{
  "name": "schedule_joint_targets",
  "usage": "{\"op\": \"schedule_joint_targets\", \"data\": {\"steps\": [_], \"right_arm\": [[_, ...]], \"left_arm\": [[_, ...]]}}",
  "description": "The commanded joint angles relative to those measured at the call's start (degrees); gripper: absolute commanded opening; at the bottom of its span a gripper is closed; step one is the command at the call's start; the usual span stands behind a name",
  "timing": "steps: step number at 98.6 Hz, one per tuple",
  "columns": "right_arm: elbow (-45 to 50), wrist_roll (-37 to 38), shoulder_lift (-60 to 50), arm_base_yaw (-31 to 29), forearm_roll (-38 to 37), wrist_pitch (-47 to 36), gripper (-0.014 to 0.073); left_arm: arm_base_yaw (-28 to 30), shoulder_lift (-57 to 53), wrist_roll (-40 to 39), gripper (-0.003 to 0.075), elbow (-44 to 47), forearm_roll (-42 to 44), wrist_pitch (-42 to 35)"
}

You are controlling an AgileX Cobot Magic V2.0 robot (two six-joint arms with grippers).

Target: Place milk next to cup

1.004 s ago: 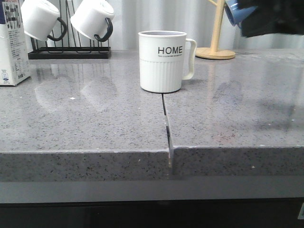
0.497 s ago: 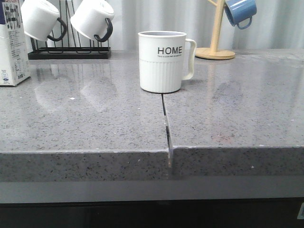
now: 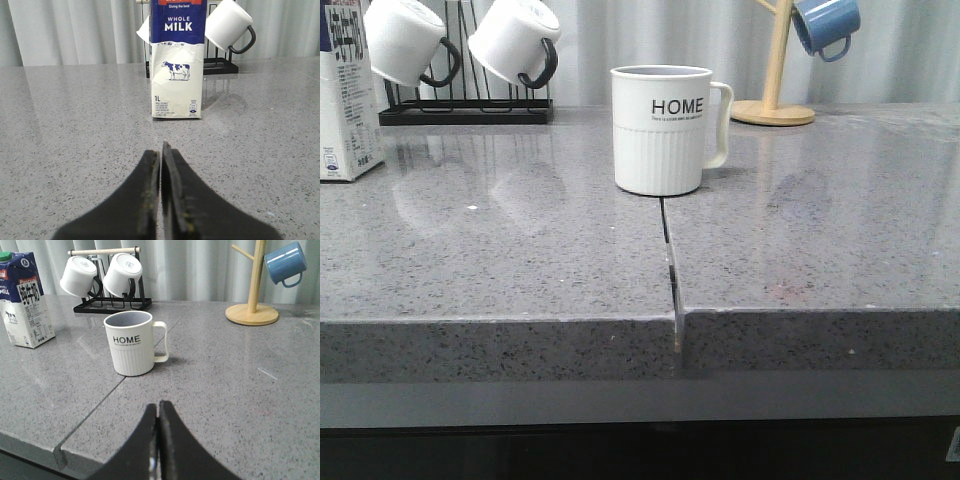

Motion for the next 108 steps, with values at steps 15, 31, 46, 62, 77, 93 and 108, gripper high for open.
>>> {"op": "schedule_joint_targets", "data": {"steps": [15, 31, 46, 62, 77, 93, 108], "right_arm": [[-0.4, -0.3, -0.5, -0.1, -0.5, -4.3, -0.0069], [-0.4, -0.3, -0.5, -0.1, -0.5, -4.3, -0.0069], [-0.4, -0.3, -0.5, -0.1, -0.5, -4.3, -0.0069], [-0.4, -0.3, -0.5, -0.1, -0.5, -4.3, -0.0069], [-0.4, -0.3, -0.5, -0.1, -0.5, -4.3, -0.0069], [-0.4, -0.3, -0.5, -0.1, -0.5, -4.3, -0.0069], [-0.4, -0.3, -0.5, -0.1, -0.5, -4.3, -0.0069]], "left_arm": [[0.1, -1.9, -0.5, -0.0013, 2.2, -0.1, -4.6], [0.1, -1.9, -0.2, -0.0013, -0.7, -0.1, -2.2], [0.1, -1.8, -0.1, -0.0021, -6.4, 2.5, 3.4], [0.1, 0.5, -0.1, -0.0021, -13.6, 2.6, 11.1], [0.1, 5.7, -0.1, -0.0021, -18.9, 2.6, 14.6], [0.1, 12.0, -0.1, -0.0021, -22.6, 2.7, 14.5], [0.1, 18.7, -0.1, -0.0019, -24.3, 2.2, 11.2]]}}
